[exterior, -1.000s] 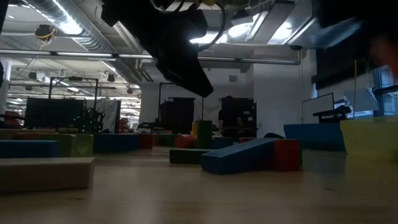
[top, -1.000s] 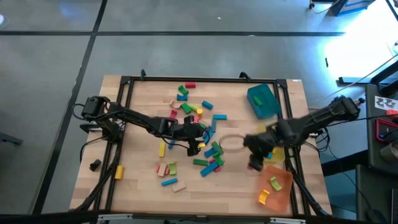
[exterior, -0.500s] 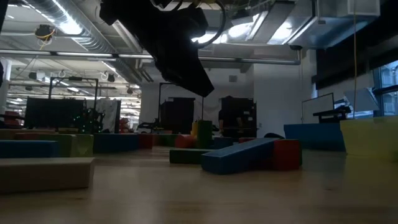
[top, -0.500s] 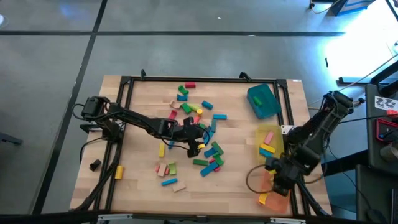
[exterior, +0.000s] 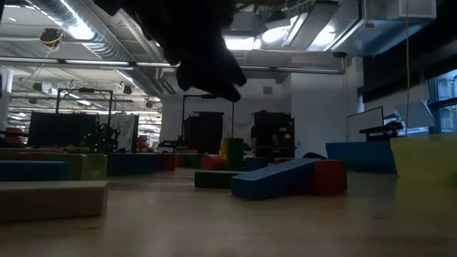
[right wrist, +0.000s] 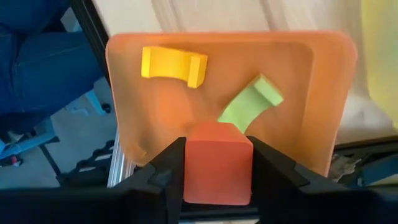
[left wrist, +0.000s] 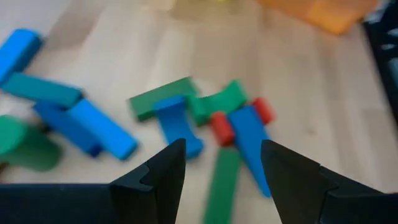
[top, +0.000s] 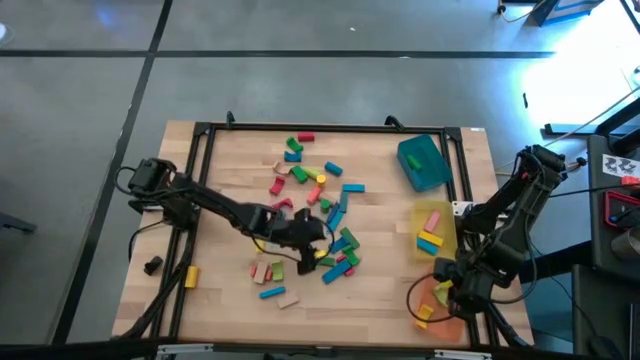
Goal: Sort blocks by size
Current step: Put the orange arch block into the orange bin, then put the blue rectangular block into the yellow bin
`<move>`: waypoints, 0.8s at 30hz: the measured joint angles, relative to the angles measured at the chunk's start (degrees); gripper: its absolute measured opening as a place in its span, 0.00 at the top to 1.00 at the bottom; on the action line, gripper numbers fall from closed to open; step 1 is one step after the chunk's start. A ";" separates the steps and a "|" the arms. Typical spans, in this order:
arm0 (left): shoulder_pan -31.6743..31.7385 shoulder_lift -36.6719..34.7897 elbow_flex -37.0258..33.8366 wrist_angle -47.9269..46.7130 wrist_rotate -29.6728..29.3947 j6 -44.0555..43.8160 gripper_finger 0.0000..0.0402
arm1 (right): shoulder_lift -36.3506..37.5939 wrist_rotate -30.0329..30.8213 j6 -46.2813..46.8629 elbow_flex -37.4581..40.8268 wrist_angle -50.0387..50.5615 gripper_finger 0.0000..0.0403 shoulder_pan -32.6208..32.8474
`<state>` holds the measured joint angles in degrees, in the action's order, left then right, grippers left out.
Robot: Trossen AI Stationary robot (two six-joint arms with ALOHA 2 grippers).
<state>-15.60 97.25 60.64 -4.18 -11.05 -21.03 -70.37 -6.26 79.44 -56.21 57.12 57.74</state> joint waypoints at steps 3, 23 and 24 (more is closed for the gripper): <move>-2.75 0.68 0.00 2.79 -0.03 -1.02 0.52 | 0.00 0.93 0.00 0.00 0.07 0.62 0.00; -12.05 15.82 8.07 6.01 -14.32 -1.53 0.52 | -0.04 3.70 -0.05 0.02 -0.05 0.33 0.00; -12.28 16.59 8.93 5.89 -15.21 -1.23 0.52 | -0.04 4.04 -0.07 0.02 -0.09 0.33 0.00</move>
<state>-27.88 113.84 69.57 1.72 -26.26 -22.26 -70.41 -2.22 79.37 -56.18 57.04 57.74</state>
